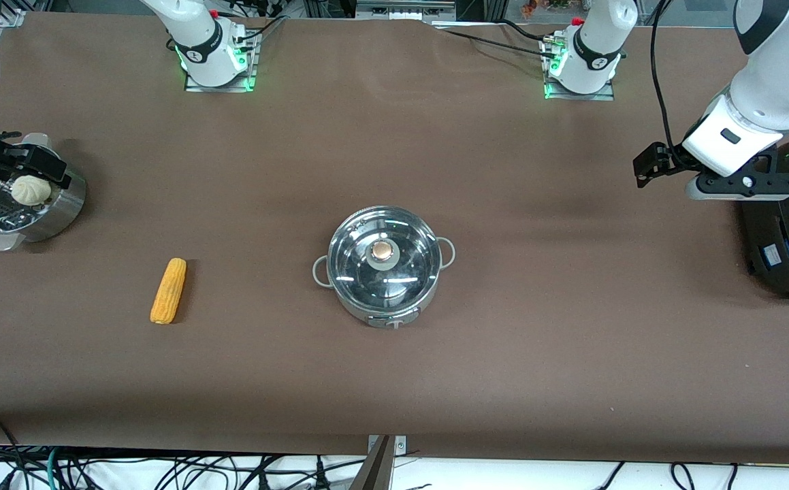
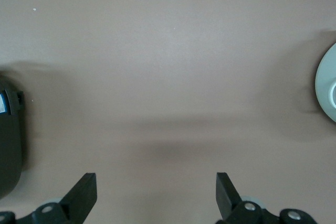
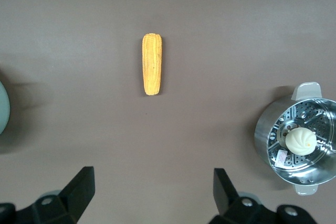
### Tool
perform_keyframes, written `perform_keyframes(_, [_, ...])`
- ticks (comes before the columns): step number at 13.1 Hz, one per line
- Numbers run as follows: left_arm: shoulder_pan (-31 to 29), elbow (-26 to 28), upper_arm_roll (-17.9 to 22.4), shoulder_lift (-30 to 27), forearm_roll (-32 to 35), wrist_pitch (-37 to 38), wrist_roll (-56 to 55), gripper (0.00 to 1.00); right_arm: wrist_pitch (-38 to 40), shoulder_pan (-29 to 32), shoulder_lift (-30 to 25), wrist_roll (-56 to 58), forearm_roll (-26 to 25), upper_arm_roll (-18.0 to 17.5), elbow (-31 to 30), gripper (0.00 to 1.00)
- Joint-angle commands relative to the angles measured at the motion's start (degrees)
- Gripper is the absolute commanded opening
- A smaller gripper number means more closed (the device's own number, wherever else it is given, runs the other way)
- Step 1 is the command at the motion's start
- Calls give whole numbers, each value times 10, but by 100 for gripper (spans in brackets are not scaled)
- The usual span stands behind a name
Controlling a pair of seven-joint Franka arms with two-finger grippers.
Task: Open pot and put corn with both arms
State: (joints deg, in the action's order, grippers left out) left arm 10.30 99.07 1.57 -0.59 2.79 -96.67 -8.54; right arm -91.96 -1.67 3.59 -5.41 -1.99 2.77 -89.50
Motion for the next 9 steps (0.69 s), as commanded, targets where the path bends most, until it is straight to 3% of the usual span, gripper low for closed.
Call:
perform_keyframes(1, [2, -8, 0, -3, 4, 11, -5, 100, 7, 1, 4, 7, -4, 0, 12, 100])
perform_keyframes(9, [2, -23, 0, 8, -15, 11, -15, 100, 7, 1, 4, 6, -4, 0, 12, 100])
